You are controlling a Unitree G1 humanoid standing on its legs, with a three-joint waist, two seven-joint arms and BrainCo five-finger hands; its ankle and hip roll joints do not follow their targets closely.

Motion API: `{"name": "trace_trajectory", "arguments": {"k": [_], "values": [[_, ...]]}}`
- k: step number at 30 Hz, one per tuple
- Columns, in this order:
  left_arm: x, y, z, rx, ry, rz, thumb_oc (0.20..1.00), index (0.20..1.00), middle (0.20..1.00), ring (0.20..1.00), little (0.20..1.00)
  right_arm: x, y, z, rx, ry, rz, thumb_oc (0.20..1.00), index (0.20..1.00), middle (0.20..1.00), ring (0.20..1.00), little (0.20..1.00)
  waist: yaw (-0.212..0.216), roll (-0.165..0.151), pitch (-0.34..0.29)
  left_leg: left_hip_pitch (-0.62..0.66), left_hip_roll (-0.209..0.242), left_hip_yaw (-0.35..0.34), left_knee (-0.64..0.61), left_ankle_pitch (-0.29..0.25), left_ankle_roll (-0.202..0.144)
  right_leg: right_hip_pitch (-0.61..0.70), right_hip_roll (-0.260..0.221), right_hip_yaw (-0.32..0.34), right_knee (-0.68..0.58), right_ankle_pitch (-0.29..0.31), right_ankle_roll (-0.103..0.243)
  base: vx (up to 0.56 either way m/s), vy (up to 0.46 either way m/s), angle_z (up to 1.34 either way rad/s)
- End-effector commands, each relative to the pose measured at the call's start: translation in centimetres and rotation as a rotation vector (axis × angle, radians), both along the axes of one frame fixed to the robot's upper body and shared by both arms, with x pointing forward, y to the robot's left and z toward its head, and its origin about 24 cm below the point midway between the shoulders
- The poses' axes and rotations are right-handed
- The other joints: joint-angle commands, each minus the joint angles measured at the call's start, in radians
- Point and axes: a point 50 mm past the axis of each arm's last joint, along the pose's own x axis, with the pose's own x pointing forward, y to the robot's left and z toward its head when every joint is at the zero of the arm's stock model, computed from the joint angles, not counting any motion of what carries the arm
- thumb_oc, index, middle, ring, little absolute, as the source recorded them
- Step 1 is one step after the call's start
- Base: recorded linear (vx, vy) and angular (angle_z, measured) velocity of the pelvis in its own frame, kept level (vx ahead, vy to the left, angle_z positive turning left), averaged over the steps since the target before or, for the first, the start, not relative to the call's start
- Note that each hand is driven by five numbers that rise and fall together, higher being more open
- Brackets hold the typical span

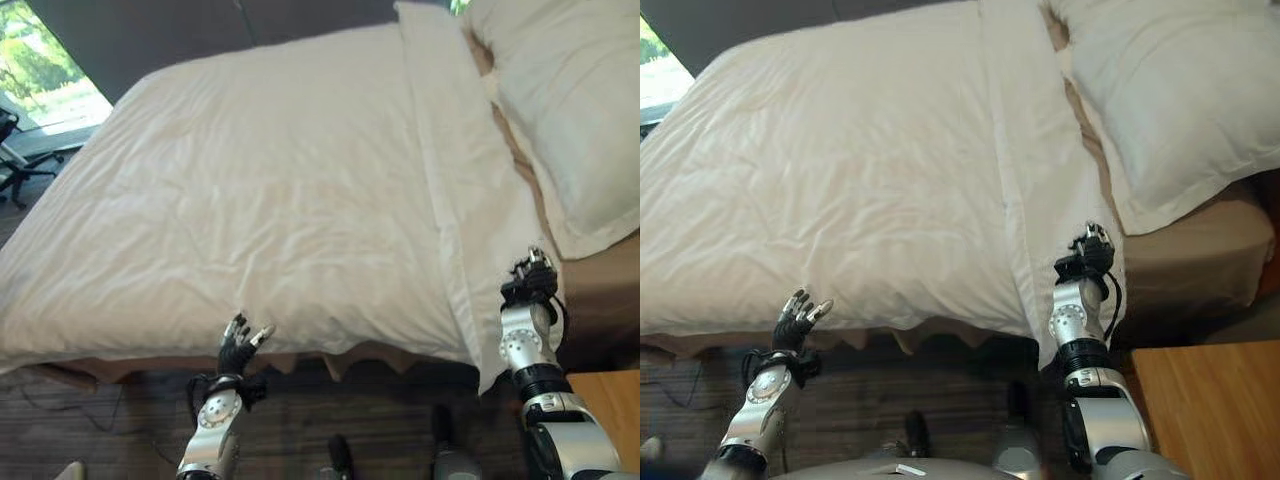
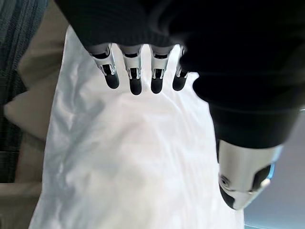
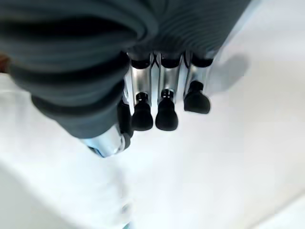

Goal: Making the bed.

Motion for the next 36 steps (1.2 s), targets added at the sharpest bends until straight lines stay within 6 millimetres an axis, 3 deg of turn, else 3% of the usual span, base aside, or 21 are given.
{"name": "trace_trajectory", "arguments": {"k": [1,3,7,9,12,13,18,19,20,21,22,23,25,28,31,32,36], "values": [[3.2,2.1,3.8,0.077,-0.170,0.007,1.000,1.000,1.000,1.000,1.000,-1.1,2.1,-3.3,0.054,0.140,0.073,0.200,0.200,0.200,0.200,0.200,0.007,-0.063,0.102,0.034,-0.006,0.026,0.013,-0.056,-0.043,0.032,-0.045,0.001,0.018,-0.150,0.041,-0.04,-0.009,0.01],[3.2,2.4,3.6,0.070,-0.162,0.026,1.000,1.000,1.000,1.000,1.000,-3.9,2.2,-6.5,0.108,0.252,0.058,0.200,0.200,0.200,0.200,0.200,-0.001,-0.066,0.109,0.026,-0.006,0.024,0.013,-0.055,-0.043,0.027,-0.045,0.000,0.018,-0.151,0.043,-0.01,-0.005,-0.02],[3.2,2.0,2.4,0.059,-0.100,0.019,1.000,1.000,1.000,1.000,1.000,-12.7,1.6,-12.8,0.230,0.554,-0.036,0.200,0.200,0.200,0.200,0.200,-0.033,-0.082,0.099,0.047,-0.003,0.028,0.013,-0.075,-0.042,0.048,-0.046,-0.006,0.018,-0.164,0.046,0.03,0.018,0.02],[3.2,2.0,2.1,0.056,-0.079,0.007,1.000,1.000,1.000,1.000,1.000,-17.5,0.2,-14.6,0.242,0.713,-0.090,0.200,0.200,0.200,0.200,0.200,-0.055,-0.094,0.083,0.062,-0.002,0.034,0.013,-0.084,-0.039,0.061,-0.046,-0.007,0.018,-0.167,0.046,0.06,0.035,0.09],[3.2,2.4,2.5,0.069,-0.087,0.014,1.000,1.000,1.000,1.000,1.000,-21.7,-2.4,-15.0,0.109,0.889,-0.072,0.219,0.219,0.219,0.219,0.219,-0.078,-0.119,0.058,0.077,0.001,0.041,0.013,-0.088,-0.037,0.073,-0.044,-0.008,0.018,-0.161,0.044,0.03,0.016,-0.03],[3.3,2.2,2.6,0.074,-0.088,0.003,1.000,1.000,1.000,1.000,1.000,-22.5,-2.5,-15.1,0.061,0.935,-0.031,1.000,1.000,1.000,1.000,1.000,-0.084,-0.127,0.052,0.083,0.001,0.041,0.013,-0.091,-0.035,0.078,-0.044,-0.006,0.018,-0.160,0.045,0.01,0.010,-0.08],[3.2,0.9,2.2,0.049,-0.082,-0.036,1.000,1.000,1.000,1.000,1.000,-22.9,-3.3,-14.7,-0.193,1.054,0.204,1.000,1.000,1.000,1.000,1.000,-0.093,-0.156,0.033,0.104,0.000,0.042,0.013,-0.099,-0.032,0.095,-0.041,0.002,0.018,-0.159,0.044,-0.01,0.003,-0.11],[3.2,-0.7,1.8,0.029,-0.075,-0.098,1.000,1.000,1.000,1.000,1.000,-22.5,-3.0,-14.6,-0.362,1.108,0.384,1.000,1.000,1.000,1.000,1.000,-0.092,-0.175,0.018,0.114,0.002,0.043,0.013,-0.103,-0.029,0.103,-0.039,0.005,0.018,-0.159,0.044,-0.01,-0.024,-0.14],[3.2,-0.7,1.8,0.029,-0.073,-0.098,1.000,1.000,1.000,1.000,1.000,-22.5,-3.0,-14.6,-0.363,1.110,0.385,1.000,1.000,1.000,1.000,1.000,-0.093,-0.175,0.018,0.114,0.002,0.043,0.013,-0.103,-0.029,0.104,-0.039,0.006,0.018,-0.160,0.044,-0.02,-0.031,-0.09],[3.0,-2.5,1.6,0.024,-0.076,-0.174,1.000,1.000,1.000,1.000,1.000,-21.3,-3.0,-14.2,-0.561,1.126,0.542,1.000,1.000,1.000,1.000,1.000,-0.089,-0.191,0.010,0.127,0.003,0.045,0.013,-0.107,-0.025,0.113,-0.040,0.007,0.018,-0.159,0.044,0.00,0.000,0.00],[3.0,-2.5,1.6,0.024,-0.075,-0.173,1.000,1.000,1.000,1.000,1.000,-21.3,-3.0,-14.2,-0.562,1.127,0.543,1.000,1.000,1.000,1.000,1.000,-0.089,-0.191,0.008,0.127,0.003,0.046,0.013,-0.107,-0.025,0.113,-0.041,0.007,0.018,-0.159,0.044,-0.03,-0.021,-0.03],[2.5,-3.6,1.4,0.007,-0.076,-0.216,1.000,1.000,1.000,1.000,1.000,-19.4,-2.9,-13.3,-0.825,1.113,0.715,1.000,1.000,1.000,1.000,1.000,-0.081,-0.204,0.001,0.134,0.005,0.046,0.013,-0.108,-0.024,0.119,-0.041,0.009,0.018,-0.159,0.045,0.00,0.000,0.00],[2.1,-4.5,1.4,-0.006,-0.076,-0.259,1.000,1.000,1.000,1.000,1.000,-16.7,-2.6,-11.8,-1.021,1.016,0.802,1.000,1.000,1.000,1.000,1.000,-0.082,-0.214,-0.007,0.144,0.008,0.046,0.013,-0.109,-0.022,0.126,-0.040,0.013,0.018,-0.159,0.045,-0.01,-0.002,-0.02],[1.9,-5.6,1.5,-0.030,-0.084,-0.311,1.000,1.000,1.000,1.000,1.000,-12.7,-1.7,-8.5,-1.228,0.802,0.810,1.000,1.000,1.000,1.000,1.000,-0.094,-0.226,-0.020,0.156,0.009,0.051,0.013,-0.113,-0.018,0.132,-0.039,0.023,0.018,-0.157,0.045,-0.01,0.014,-0.05],[1.7,-6.6,1.8,-0.046,-0.097,-0.361,1.000,1.000,1.000,1.000,1.000,-10.0,-0.3,-5.6,-1.332,0.617,0.780,1.000,1.000,1.000,1.000,1.000,-0.105,-0.229,-0.033,0.166,0.008,0.057,0.013,-0.118,-0.014,0.135,-0.038,0.033,0.018,-0.156,0.045,0.00,0.028,-0.14],[1.6,-6.6,1.8,-0.046,-0.096,-0.361,1.000,1.000,1.000,1.000,1.000,-10.0,-0.3,-5.6,-1.332,0.618,0.781,1.000,1.000,1.000,1.000,1.000,-0.105,-0.228,-0.033,0.166,0.008,0.057,0.013,-0.118,-0.014,0.136,-0.038,0.033,0.019,-0.156,0.045,0.01,0.025,-0.04],[1.9,-6.3,3.2,-0.005,-0.153,-0.376,1.000,1.000,1.000,1.000,1.000,-7.4,1.8,-1.3,-1.392,0.359,0.700,1.000,1.000,1.000,1.000,1.000,-0.110,-0.229,-0.047,0.176,0.008,0.061,0.013,-0.121,-0.010,0.138,-0.040,0.038,0.021,-0.153,0.046,0.01,0.020,-0.03]]}}
